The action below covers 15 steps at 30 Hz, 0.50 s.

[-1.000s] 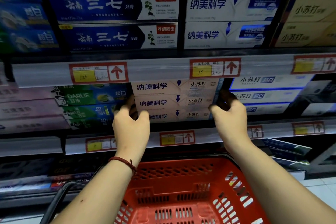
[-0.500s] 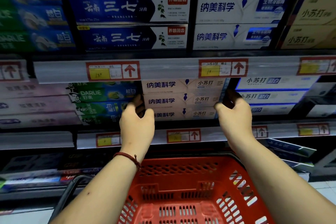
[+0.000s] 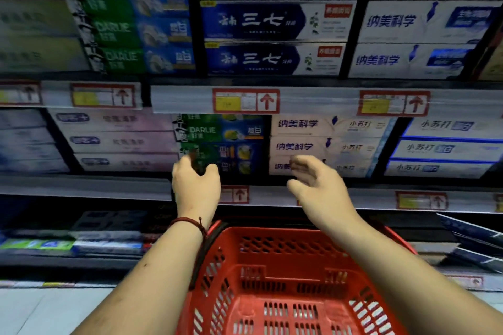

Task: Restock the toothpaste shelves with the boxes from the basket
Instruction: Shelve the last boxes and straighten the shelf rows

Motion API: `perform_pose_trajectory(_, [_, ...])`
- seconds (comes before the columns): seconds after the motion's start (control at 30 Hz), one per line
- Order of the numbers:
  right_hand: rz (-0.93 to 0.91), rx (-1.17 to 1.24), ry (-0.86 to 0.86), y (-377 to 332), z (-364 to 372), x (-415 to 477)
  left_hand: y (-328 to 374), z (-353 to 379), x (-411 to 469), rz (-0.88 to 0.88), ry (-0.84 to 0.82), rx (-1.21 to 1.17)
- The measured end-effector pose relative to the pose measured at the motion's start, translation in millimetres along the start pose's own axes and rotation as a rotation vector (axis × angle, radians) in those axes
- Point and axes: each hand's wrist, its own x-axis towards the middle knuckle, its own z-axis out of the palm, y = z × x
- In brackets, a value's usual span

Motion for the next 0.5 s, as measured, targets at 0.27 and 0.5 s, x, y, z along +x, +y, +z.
perform_pose_trajectory(0.27, [0.095, -0.097, -0.015, -23.9, 48.5, 24.7, -23.4, -19.0, 36.3, -0.091, -0.029, -0.002])
perform_pose_trajectory(0.5, [0.215, -0.028, 0.053, -22.0, 74.4, 42.9, -30.1, -17.6, 42.9, -0.112, -0.026, -0.015])
